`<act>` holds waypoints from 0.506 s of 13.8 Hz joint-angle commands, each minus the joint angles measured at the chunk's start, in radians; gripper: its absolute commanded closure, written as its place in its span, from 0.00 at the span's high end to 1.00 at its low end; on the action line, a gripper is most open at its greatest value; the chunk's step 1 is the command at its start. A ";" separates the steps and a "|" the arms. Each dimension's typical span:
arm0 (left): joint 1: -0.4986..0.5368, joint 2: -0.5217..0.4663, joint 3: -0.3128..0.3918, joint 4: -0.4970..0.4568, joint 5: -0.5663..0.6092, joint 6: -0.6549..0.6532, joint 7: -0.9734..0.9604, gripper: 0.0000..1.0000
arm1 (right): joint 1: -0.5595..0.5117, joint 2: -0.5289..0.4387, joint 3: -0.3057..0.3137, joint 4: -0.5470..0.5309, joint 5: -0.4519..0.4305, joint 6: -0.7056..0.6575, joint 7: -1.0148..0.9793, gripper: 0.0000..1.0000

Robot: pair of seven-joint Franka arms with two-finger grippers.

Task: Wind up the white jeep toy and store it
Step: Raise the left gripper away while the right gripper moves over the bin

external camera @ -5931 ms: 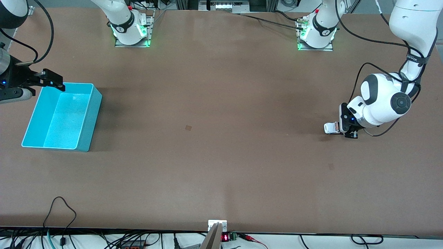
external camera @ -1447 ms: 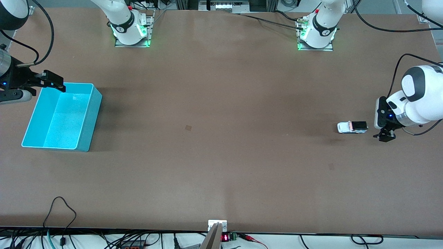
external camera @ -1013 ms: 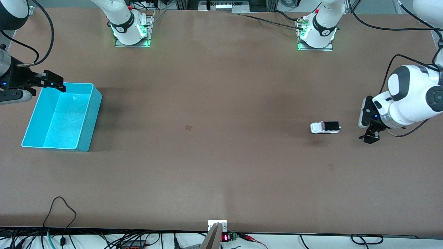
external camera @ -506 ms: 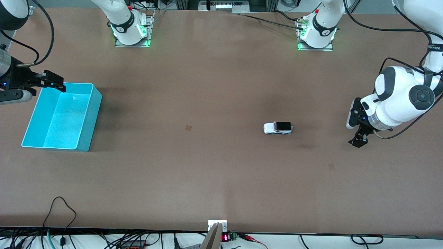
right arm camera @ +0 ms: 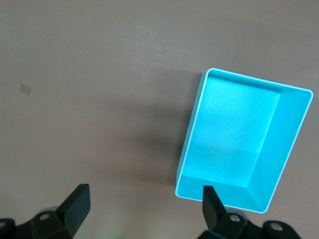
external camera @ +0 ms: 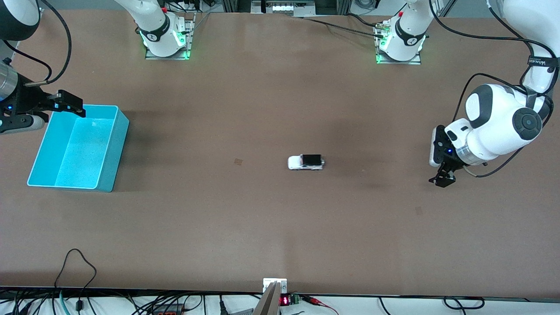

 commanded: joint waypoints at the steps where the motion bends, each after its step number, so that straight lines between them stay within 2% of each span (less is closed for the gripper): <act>1: -0.017 0.005 0.002 0.005 -0.016 0.007 -0.143 1.00 | 0.006 0.010 0.007 0.011 0.007 -0.017 -0.005 1.00; 5: -0.021 0.002 0.004 0.006 -0.019 0.007 -0.459 1.00 | 0.026 0.040 0.007 0.012 0.016 -0.015 -0.006 1.00; 7: -0.021 0.002 0.010 0.052 -0.015 0.006 -0.595 1.00 | 0.027 0.053 0.007 0.014 0.064 -0.015 -0.011 1.00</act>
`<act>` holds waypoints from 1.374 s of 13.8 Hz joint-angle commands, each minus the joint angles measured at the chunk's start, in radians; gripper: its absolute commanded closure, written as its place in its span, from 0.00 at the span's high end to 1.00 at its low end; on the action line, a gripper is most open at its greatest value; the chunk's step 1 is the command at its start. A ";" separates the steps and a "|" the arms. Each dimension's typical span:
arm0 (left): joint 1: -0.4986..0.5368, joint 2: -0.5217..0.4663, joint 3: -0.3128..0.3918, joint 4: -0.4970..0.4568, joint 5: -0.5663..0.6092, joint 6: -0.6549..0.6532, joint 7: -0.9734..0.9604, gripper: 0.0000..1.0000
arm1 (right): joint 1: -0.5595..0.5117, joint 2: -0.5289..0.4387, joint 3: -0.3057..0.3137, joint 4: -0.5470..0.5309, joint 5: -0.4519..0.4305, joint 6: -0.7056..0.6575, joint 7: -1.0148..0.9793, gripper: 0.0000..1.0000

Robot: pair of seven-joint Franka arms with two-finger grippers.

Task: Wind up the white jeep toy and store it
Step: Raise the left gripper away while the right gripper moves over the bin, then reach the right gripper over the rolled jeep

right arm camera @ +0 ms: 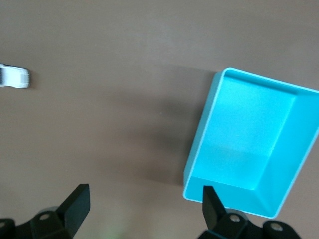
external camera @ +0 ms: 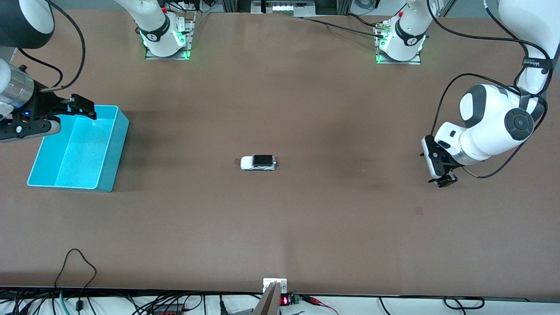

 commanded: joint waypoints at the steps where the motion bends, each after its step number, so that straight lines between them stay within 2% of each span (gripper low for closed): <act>1: -0.004 -0.002 0.008 0.054 -0.012 -0.006 -0.157 1.00 | 0.007 0.014 -0.001 0.015 0.044 -0.013 -0.023 1.00; 7: -0.012 -0.016 0.046 0.091 -0.010 -0.018 -0.571 1.00 | 0.029 0.037 -0.001 0.018 0.037 -0.017 -0.147 1.00; 9: -0.056 -0.037 0.095 0.091 -0.010 -0.030 -0.684 1.00 | 0.026 0.054 -0.001 0.011 0.044 -0.042 -0.238 1.00; 11: -0.085 -0.051 0.133 0.114 -0.010 -0.090 -0.818 1.00 | 0.032 0.068 -0.001 0.010 0.044 -0.105 -0.346 1.00; 13: -0.100 -0.057 0.153 0.174 -0.009 -0.194 -0.946 1.00 | 0.061 0.068 -0.001 0.004 0.040 -0.135 -0.359 1.00; 17: -0.208 -0.105 0.273 0.287 -0.007 -0.355 -1.127 1.00 | 0.087 0.048 0.002 -0.058 0.029 -0.108 -0.472 1.00; 19: -0.301 -0.140 0.366 0.312 -0.015 -0.371 -1.210 1.00 | 0.080 0.025 0.077 -0.117 0.026 -0.021 -0.532 1.00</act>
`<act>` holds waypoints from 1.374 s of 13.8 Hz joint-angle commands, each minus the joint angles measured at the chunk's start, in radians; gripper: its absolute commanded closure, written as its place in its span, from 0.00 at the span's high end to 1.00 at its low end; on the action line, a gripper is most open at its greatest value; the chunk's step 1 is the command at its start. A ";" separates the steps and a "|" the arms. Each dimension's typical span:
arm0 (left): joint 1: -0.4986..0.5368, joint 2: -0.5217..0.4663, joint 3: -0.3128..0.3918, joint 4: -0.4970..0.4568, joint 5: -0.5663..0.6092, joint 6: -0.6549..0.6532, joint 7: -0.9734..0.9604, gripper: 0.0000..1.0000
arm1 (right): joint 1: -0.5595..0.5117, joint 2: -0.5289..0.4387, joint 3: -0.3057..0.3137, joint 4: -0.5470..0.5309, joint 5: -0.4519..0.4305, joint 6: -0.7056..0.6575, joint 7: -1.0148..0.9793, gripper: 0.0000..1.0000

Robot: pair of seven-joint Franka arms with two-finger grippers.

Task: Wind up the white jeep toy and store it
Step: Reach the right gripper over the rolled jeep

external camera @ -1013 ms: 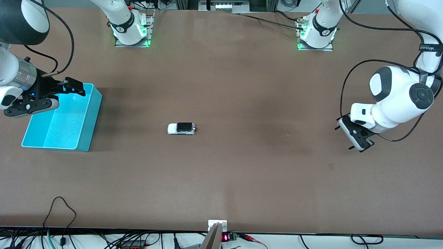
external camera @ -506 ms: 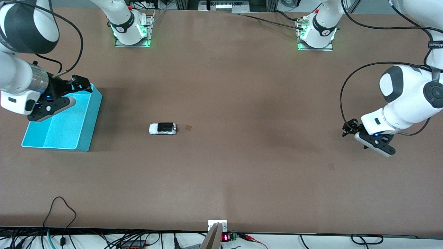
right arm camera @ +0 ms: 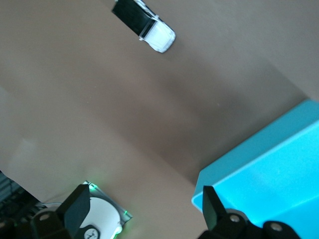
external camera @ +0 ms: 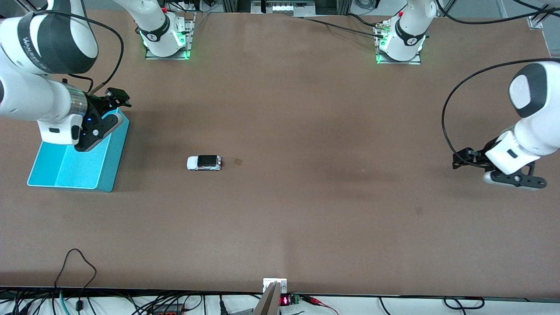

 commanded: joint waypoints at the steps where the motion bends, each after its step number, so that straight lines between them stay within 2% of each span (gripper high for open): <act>1: -0.140 -0.053 0.130 0.033 -0.015 -0.067 -0.121 1.00 | -0.006 -0.048 0.089 -0.095 -0.015 0.099 -0.090 1.00; 3: -0.166 -0.093 0.147 0.033 -0.018 -0.092 -0.132 1.00 | -0.035 -0.057 0.184 -0.143 -0.048 0.171 -0.139 1.00; 7: -0.163 -0.136 0.164 0.036 -0.104 -0.166 -0.118 1.00 | -0.257 -0.083 0.485 -0.315 -0.069 0.398 -0.240 1.00; 8: -0.154 -0.130 0.164 0.050 -0.104 -0.170 -0.112 1.00 | -0.265 -0.085 0.508 -0.356 -0.077 0.461 -0.252 1.00; 13: -0.139 -0.127 0.147 0.056 -0.091 -0.172 -0.123 1.00 | -0.252 -0.071 0.519 -0.504 -0.098 0.734 -0.351 1.00; 16: -0.139 -0.160 0.144 0.041 -0.090 -0.184 -0.118 1.00 | -0.243 -0.001 0.524 -0.504 -0.181 0.819 -0.397 1.00; 19: -0.139 -0.220 0.142 -0.019 -0.090 -0.181 -0.123 1.00 | -0.227 0.091 0.524 -0.492 -0.190 0.912 -0.449 1.00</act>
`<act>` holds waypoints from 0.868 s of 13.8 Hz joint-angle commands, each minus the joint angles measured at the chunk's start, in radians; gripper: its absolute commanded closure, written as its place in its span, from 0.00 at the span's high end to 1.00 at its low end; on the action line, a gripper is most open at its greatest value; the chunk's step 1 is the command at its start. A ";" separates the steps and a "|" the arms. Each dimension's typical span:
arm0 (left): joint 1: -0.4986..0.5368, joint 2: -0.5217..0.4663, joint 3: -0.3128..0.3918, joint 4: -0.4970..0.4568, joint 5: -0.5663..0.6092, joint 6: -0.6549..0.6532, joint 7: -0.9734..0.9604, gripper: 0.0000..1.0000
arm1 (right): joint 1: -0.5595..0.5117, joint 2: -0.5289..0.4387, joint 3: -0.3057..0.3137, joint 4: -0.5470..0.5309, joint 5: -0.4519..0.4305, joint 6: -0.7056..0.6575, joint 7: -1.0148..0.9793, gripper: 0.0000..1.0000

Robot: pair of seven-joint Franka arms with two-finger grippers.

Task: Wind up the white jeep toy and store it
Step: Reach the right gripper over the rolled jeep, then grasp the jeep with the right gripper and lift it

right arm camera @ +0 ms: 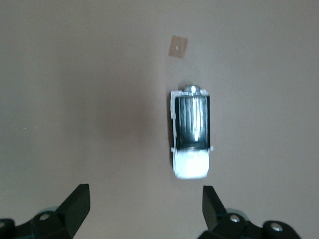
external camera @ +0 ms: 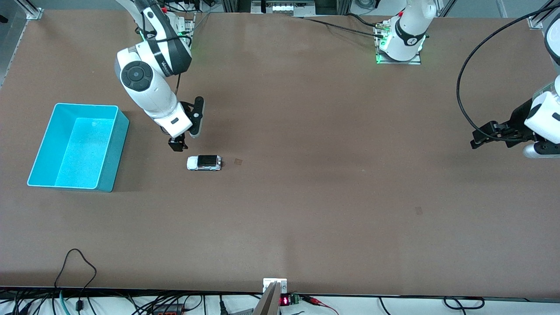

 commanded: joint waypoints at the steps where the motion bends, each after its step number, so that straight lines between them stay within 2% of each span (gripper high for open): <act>1: 0.002 -0.080 -0.003 -0.077 -0.010 -0.007 0.002 1.00 | 0.001 0.086 0.008 0.020 -0.026 0.073 -0.049 1.00; 5: 0.004 -0.117 -0.011 -0.112 -0.010 -0.007 0.002 1.00 | 0.015 0.164 0.006 0.059 -0.078 0.132 -0.050 1.00; 10: 0.019 -0.105 0.006 -0.008 -0.023 -0.138 0.016 1.00 | 0.016 0.227 0.005 0.091 -0.121 0.167 -0.050 1.00; 12: 0.021 -0.094 -0.008 -0.007 -0.024 -0.142 0.001 1.00 | 0.016 0.249 0.002 0.094 -0.130 0.186 -0.048 1.00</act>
